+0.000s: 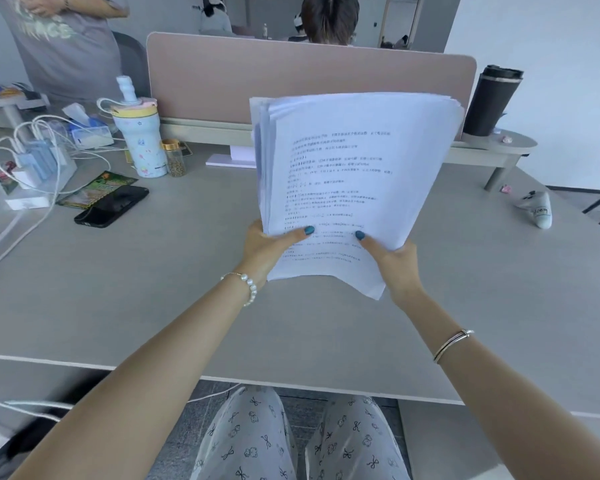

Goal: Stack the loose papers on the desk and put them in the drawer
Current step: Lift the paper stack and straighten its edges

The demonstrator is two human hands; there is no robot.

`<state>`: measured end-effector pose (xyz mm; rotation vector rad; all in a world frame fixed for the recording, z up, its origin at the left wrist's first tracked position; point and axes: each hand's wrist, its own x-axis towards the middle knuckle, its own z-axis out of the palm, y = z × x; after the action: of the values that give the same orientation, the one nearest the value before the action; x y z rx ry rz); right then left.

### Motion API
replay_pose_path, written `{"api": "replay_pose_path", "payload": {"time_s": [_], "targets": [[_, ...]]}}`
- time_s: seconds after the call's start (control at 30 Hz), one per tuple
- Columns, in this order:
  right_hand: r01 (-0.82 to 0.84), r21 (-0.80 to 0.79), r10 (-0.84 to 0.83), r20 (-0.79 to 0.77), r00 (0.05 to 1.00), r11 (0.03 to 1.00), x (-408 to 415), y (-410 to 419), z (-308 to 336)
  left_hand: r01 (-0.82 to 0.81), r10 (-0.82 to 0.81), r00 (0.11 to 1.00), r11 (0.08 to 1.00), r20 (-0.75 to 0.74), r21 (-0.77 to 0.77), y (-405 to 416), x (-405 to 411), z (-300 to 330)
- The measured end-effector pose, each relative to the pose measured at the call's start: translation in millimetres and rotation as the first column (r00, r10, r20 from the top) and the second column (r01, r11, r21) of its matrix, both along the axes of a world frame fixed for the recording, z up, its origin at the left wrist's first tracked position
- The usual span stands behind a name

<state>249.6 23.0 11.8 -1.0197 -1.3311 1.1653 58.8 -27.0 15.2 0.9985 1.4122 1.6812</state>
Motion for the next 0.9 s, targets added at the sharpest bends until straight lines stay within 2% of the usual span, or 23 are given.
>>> {"api": "replay_pose_path", "payload": {"time_s": [0.13,0.3,0.43,0.57,0.7,0.83,0.9], "targets": [[0.044,0.011,-0.043,-0.056,0.997,0.999,0.1,0.5,13.6,0.026,-0.025,0.999,0.999,-0.030,0.029,6.5,-0.3,11.8],[0.032,-0.098,-0.029,0.036,0.999,0.995,-1.3,-9.3,-7.5,0.052,-0.059,0.991,0.997,-0.116,-0.064,-0.7,4.4,-9.4],[0.057,-0.044,-0.057,-0.010,0.998,0.997,2.7,-7.6,6.9,0.037,-0.038,0.995,0.999,-0.096,-0.013,0.6,6.9,-1.9],[0.003,-0.119,0.002,0.046,0.999,0.993,5.1,-18.5,-14.6,0.046,-0.053,0.995,0.996,-0.087,-0.080,-5.6,13.7,-24.6],[0.093,-0.130,-0.092,0.011,0.996,0.987,12.3,-15.1,-12.8,0.038,-0.044,0.994,0.998,-0.104,-0.055,-4.2,16.0,-23.8],[0.045,-0.121,-0.034,0.091,0.995,0.992,13.7,-21.3,-26.6,0.064,-0.084,0.983,0.990,-0.161,-0.128,-10.5,16.4,-38.7],[0.043,-0.099,-0.032,0.118,0.992,0.994,13.9,-20.5,-23.2,0.049,-0.063,0.989,0.993,-0.131,-0.107,-12.1,15.9,-35.8]]}}
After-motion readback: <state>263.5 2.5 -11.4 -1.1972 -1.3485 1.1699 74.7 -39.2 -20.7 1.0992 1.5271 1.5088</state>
